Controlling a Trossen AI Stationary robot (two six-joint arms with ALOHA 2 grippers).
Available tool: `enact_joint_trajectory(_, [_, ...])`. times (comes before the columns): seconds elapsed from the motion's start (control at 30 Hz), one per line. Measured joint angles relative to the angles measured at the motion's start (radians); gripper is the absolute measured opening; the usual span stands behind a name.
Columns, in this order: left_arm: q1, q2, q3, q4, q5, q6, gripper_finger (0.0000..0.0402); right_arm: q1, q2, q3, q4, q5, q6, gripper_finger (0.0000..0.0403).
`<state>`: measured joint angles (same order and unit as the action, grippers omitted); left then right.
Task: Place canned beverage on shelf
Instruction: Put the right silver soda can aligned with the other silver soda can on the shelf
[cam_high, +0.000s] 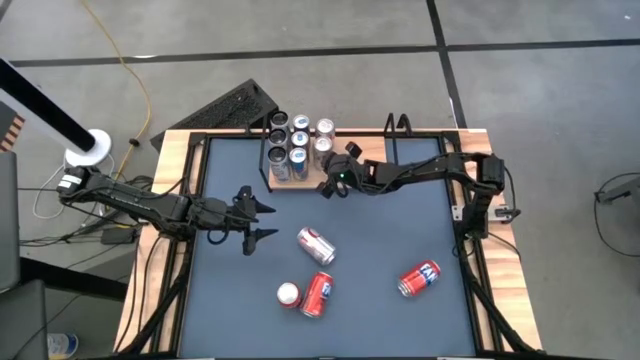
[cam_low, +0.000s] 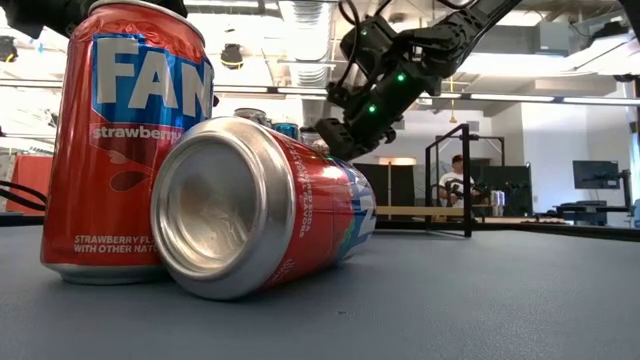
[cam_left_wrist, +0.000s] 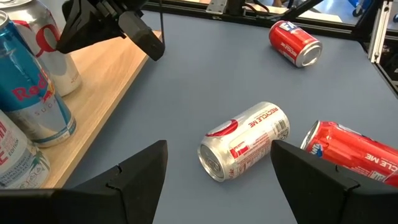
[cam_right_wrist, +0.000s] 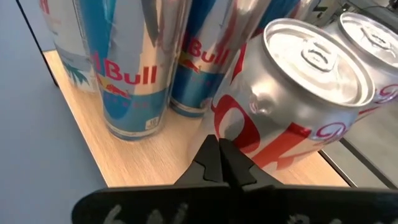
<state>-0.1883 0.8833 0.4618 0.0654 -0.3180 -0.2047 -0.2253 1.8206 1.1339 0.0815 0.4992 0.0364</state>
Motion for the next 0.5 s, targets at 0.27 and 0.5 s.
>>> enact_joint_trajectory(0.27, [0.000,0.000,0.000,0.000,0.000,-0.001,0.0275,0.000,0.000,0.000,-0.038,0.028,0.016,0.0000])
enact_joint_trajectory(0.5, [0.000,0.000,0.000,0.000,0.000,-0.006,0.0275,0.026,0.000,0.000,-0.023,0.015,-0.005,0.0000])
